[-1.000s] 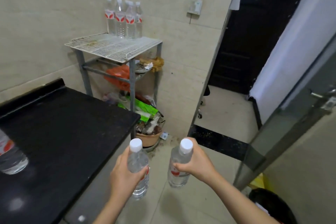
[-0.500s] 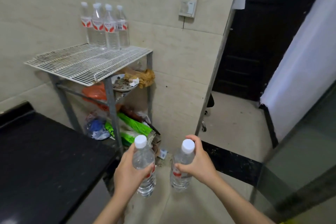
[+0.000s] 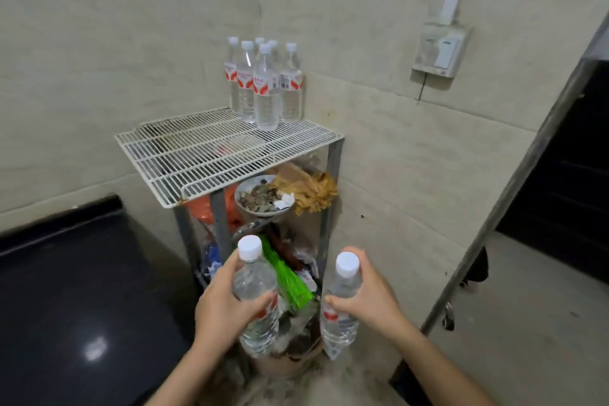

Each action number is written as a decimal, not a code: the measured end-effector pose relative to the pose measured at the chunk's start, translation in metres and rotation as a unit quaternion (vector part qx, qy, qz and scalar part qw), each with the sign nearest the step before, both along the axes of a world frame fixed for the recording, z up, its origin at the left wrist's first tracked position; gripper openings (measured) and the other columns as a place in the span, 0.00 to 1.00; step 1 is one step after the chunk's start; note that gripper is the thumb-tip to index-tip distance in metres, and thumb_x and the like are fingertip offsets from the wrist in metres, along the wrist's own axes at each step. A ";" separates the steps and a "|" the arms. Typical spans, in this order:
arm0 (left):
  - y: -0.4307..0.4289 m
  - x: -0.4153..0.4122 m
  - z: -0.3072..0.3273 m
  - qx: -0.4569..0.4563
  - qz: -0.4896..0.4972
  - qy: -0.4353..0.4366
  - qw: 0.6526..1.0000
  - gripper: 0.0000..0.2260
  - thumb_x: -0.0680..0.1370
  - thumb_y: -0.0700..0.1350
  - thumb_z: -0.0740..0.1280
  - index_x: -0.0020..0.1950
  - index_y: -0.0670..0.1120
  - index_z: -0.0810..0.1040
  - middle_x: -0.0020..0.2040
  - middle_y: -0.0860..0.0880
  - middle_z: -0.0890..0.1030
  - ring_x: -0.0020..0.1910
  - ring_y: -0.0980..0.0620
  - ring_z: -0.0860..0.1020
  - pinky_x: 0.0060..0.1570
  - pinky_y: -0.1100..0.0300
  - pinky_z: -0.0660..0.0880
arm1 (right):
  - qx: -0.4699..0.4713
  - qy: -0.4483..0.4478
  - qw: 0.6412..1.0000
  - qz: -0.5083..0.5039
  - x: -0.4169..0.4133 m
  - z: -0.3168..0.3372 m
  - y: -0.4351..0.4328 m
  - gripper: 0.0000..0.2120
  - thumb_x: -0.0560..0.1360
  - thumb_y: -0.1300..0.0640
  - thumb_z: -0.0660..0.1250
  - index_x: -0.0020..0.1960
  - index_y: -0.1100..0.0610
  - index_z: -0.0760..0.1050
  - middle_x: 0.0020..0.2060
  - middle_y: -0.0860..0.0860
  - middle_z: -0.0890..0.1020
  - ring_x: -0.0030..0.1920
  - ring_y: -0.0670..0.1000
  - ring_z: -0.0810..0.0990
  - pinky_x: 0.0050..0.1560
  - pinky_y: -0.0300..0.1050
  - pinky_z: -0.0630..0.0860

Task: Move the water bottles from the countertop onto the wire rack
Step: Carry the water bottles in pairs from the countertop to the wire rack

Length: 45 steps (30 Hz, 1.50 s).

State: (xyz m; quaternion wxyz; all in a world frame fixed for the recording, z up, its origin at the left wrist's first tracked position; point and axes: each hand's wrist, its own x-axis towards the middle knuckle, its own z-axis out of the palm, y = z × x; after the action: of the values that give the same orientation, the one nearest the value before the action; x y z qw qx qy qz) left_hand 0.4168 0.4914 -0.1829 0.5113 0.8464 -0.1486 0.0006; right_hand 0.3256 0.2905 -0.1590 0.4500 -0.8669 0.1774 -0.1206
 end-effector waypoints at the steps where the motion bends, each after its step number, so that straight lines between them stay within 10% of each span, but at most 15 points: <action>1: -0.005 0.009 0.006 -0.003 0.004 -0.005 1.000 0.36 0.62 0.48 0.78 0.68 0.54 0.69 0.58 0.54 0.79 0.60 0.51 0.76 0.56 0.51 0.74 | 0.006 -0.005 1.000 0.011 0.014 0.003 -0.009 0.31 0.61 0.56 0.76 0.48 0.33 0.60 0.47 0.43 0.76 0.48 0.48 0.76 0.47 0.40 0.71; 12: -0.071 0.132 0.095 -0.091 0.001 -0.096 0.991 0.35 0.57 0.54 0.78 0.51 0.76 0.60 0.47 0.67 0.74 0.50 0.58 0.78 0.51 0.57 0.76 | 0.007 -0.143 0.986 0.080 0.182 0.099 -0.080 0.33 0.61 0.63 0.77 0.50 0.38 0.61 0.47 0.39 0.73 0.46 0.42 0.76 0.49 0.40 0.74; 18: -0.096 0.195 0.155 -0.121 0.016 -0.156 0.980 0.38 0.56 0.56 0.78 0.58 0.71 0.61 0.53 0.53 0.79 0.51 0.53 0.80 0.51 0.50 0.79 | 0.008 -0.210 0.977 0.044 0.243 0.151 -0.116 0.35 0.60 0.65 0.77 0.56 0.45 0.60 0.46 0.39 0.73 0.48 0.47 0.76 0.51 0.44 0.73; 31: -0.182 0.292 0.197 -0.079 0.097 -0.170 0.977 0.36 0.64 0.51 0.76 0.67 0.59 0.62 0.41 0.59 0.76 0.36 0.56 0.78 0.45 0.48 0.80 | 0.074 -0.251 0.962 0.079 0.347 0.195 -0.182 0.31 0.64 0.65 0.74 0.57 0.47 0.60 0.45 0.50 0.79 0.44 0.49 0.79 0.50 0.50 0.77; 36: -0.223 0.320 0.177 -0.072 0.121 -0.164 0.976 0.37 0.63 0.55 0.75 0.68 0.58 0.61 0.59 0.49 0.78 0.54 0.47 0.79 0.50 0.47 0.79 | 0.026 -0.193 0.977 0.084 0.395 0.194 -0.195 0.35 0.57 0.52 0.77 0.56 0.40 0.59 0.52 0.53 0.80 0.52 0.54 0.80 0.56 0.58 0.77; 45: -0.260 0.358 0.161 -0.017 0.150 -0.166 0.975 0.37 0.63 0.62 0.72 0.68 0.62 0.59 0.61 0.55 0.77 0.48 0.52 0.81 0.46 0.53 0.79 | -0.009 -0.164 0.982 0.097 0.460 0.175 -0.216 0.37 0.49 0.43 0.72 0.54 0.38 0.61 0.51 0.49 0.79 0.50 0.51 0.80 0.53 0.53 0.78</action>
State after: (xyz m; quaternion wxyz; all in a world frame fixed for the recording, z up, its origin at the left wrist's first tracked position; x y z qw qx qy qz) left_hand 0.7743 0.2315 -0.0220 0.4877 0.8386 -0.1024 0.2200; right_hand 0.7853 0.0750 0.0165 0.4749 -0.8525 0.0149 -0.2181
